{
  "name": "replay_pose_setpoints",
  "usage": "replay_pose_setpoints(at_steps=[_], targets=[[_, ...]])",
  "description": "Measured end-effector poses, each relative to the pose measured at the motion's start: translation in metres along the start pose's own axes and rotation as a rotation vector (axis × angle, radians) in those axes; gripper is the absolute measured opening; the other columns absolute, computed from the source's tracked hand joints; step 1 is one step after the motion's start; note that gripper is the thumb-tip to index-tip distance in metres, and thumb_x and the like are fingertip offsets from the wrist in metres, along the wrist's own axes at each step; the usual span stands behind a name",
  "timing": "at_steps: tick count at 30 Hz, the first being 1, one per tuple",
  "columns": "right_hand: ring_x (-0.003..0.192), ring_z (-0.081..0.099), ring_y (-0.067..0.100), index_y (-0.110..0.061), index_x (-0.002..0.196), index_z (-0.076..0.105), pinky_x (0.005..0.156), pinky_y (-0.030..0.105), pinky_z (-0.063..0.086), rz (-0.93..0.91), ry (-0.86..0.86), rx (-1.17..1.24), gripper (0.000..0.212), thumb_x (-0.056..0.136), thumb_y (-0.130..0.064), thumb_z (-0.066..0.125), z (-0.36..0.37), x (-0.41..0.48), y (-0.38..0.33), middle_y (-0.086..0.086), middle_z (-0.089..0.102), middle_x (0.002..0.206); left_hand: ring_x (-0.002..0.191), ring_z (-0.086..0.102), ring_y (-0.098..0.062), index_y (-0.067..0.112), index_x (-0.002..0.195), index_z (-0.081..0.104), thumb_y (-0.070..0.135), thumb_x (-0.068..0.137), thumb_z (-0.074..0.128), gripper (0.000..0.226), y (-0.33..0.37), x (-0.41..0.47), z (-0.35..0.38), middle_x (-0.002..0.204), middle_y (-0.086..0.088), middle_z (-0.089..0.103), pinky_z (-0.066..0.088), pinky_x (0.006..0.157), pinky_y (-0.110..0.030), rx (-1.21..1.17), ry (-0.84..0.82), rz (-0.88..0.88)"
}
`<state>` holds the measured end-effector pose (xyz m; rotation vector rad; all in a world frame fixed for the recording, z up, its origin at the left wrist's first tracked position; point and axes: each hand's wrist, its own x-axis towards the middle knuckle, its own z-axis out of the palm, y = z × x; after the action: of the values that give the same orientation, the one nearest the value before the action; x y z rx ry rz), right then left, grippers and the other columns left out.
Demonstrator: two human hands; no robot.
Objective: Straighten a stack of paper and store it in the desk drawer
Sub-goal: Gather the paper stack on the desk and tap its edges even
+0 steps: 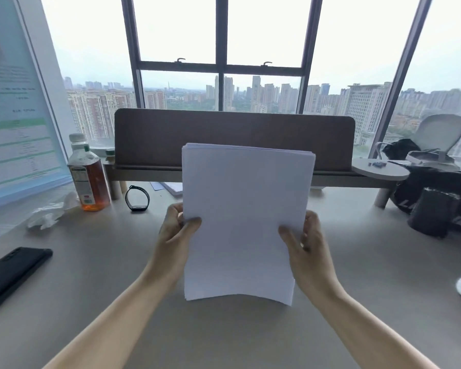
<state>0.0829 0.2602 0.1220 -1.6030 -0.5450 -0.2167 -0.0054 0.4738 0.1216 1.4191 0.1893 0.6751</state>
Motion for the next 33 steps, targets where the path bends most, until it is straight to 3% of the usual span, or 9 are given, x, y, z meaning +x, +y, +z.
replay_pose_setpoints(at_steps=[3,6,12,16,19,25,27,29,33], targets=[[0.09,0.068,0.027,-0.028,0.103,0.05,0.081,0.054,0.053,-0.01,0.001,0.026,0.018,0.089,-0.019,0.053,0.004,-0.003,-0.001,-0.007,0.071,0.095,0.117,0.069,-0.035,0.016,0.125,0.062,0.01,0.088,0.054,0.038,-0.005,-0.007,-0.004,0.125,-0.016,0.073,0.052,0.099,-0.05,0.011,-0.058,0.009],[0.089,0.065,0.022,-0.021,0.102,0.052,0.091,0.058,0.049,0.033,0.021,0.155,0.017,0.086,-0.016,0.052,0.002,-0.01,0.002,-0.008,0.071,0.092,0.126,0.059,-0.047,0.005,0.123,0.061,0.007,0.087,0.052,0.038,-0.016,-0.012,-0.009,0.127,-0.025,0.067,0.043,0.107,-0.064,0.012,-0.077,0.003],[0.089,0.066,0.023,-0.022,0.104,0.05,0.086,0.055,0.052,-0.017,0.029,0.074,0.015,0.089,-0.018,0.051,0.002,-0.003,-0.006,-0.011,0.07,0.093,0.122,0.067,-0.027,0.033,0.115,0.07,-0.008,0.096,0.045,0.052,-0.005,-0.013,-0.001,0.122,-0.001,0.076,0.052,0.102,-0.045,0.044,-0.059,0.077],[0.091,0.067,0.011,-0.018,0.109,0.052,0.091,0.047,0.052,0.056,-0.019,0.045,0.016,0.094,-0.011,0.054,-0.001,-0.007,0.0,-0.011,0.071,0.098,0.113,0.066,-0.028,0.024,0.106,0.066,0.009,0.089,0.05,0.027,-0.015,-0.017,-0.006,0.114,-0.003,0.074,0.049,0.097,-0.047,0.093,-0.018,0.039],[0.097,0.068,0.023,-0.017,0.105,0.054,0.095,0.058,0.05,0.126,-0.043,0.054,0.014,0.091,-0.018,0.053,-0.004,-0.02,0.011,0.001,0.07,0.101,0.105,0.063,-0.024,0.011,0.106,0.057,0.008,0.097,0.049,0.013,-0.028,-0.025,-0.011,0.104,-0.007,0.07,0.048,0.094,-0.047,0.108,-0.019,-0.006],[0.088,0.065,0.007,-0.013,0.106,0.043,0.085,0.045,0.053,0.099,-0.072,-0.017,0.006,0.101,-0.017,0.044,-0.003,-0.029,0.015,-0.018,0.069,0.092,0.117,0.065,-0.008,0.039,0.111,0.063,0.002,0.106,0.041,0.043,-0.023,-0.038,-0.001,0.114,0.019,0.074,0.047,0.102,-0.035,0.213,-0.047,0.003],[0.084,0.066,0.004,-0.013,0.103,0.043,0.08,0.038,0.053,0.076,-0.041,-0.078,0.005,0.103,-0.018,0.046,-0.009,-0.031,0.011,-0.022,0.069,0.09,0.109,0.067,-0.005,0.029,0.114,0.059,0.003,0.107,0.04,0.033,-0.02,-0.04,0.004,0.111,0.019,0.074,0.049,0.095,-0.032,0.275,-0.054,0.042],[0.077,0.064,0.006,-0.012,0.1,0.046,0.073,0.038,0.052,0.024,0.031,-0.146,0.008,0.101,-0.018,0.05,-0.023,-0.029,0.002,-0.015,0.068,0.087,0.096,0.069,-0.003,0.016,0.112,0.055,0.004,0.108,0.041,0.019,-0.012,-0.04,0.014,0.102,0.019,0.075,0.05,0.086,-0.029,0.292,-0.051,0.088],[0.072,0.055,0.012,-0.007,0.095,0.046,0.065,0.034,0.045,-0.045,0.135,-0.142,0.011,0.099,-0.012,0.054,-0.077,-0.024,-0.035,0.013,0.062,0.089,0.087,0.071,-0.001,0.017,0.111,0.058,0.002,0.106,0.042,0.023,0.018,-0.043,0.065,0.093,0.02,0.077,0.055,0.076,-0.022,0.199,-0.124,0.091]])
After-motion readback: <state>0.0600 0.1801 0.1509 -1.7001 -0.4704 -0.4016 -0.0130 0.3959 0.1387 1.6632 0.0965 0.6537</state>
